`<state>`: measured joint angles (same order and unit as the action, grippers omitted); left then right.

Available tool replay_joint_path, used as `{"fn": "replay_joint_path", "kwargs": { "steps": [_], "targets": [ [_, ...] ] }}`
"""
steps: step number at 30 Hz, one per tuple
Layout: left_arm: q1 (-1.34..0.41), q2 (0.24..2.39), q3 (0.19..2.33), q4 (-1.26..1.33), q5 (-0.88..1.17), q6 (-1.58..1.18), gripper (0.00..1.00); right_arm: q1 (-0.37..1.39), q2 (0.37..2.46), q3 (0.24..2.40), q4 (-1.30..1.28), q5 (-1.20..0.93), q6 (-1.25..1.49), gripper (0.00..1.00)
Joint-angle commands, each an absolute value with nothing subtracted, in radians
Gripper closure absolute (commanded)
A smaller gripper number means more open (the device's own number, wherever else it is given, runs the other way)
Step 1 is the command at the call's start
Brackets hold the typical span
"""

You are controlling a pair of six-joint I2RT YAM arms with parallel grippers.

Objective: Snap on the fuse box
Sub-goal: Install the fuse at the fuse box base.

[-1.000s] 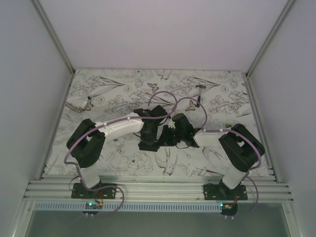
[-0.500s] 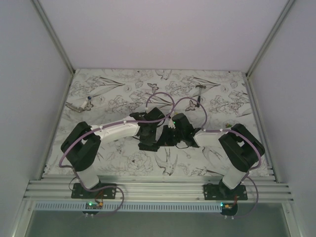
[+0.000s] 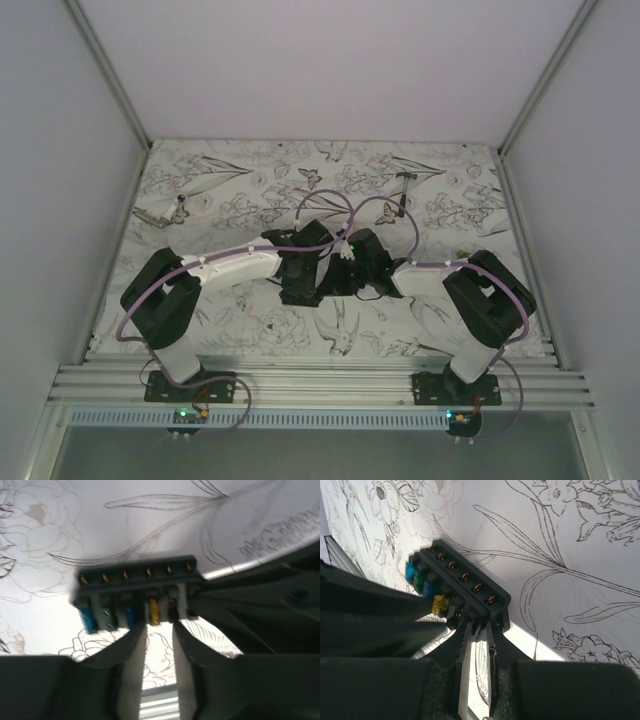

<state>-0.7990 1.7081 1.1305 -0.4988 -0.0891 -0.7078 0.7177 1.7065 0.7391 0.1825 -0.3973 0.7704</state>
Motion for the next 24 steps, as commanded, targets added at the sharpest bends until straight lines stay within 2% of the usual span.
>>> {"fn": "replay_joint_path", "kwargs": {
  "steps": [1, 4, 19, 24],
  "targets": [
    [-0.824, 1.689, 1.171, -0.583, -0.071, -0.689, 0.65, 0.73, 1.747, 0.726, 0.092, -0.292, 0.739, 0.82],
    [-0.82, 1.676, 1.198, -0.583, -0.095, -0.677, 0.64, 0.732, 1.742, 0.723, 0.092, -0.289, 0.74, 0.82],
    [-0.776, 1.719, 1.203, -0.603, -0.114, -0.65, 0.91, 0.736, 1.729, 0.707, 0.094, -0.284, 0.743, 0.82],
    [-0.77, 1.753, 1.205, -0.609, -0.105, -0.649, 0.96, 0.737, 1.729, 0.707, 0.095, -0.285, 0.743, 0.82]
  ]
}}
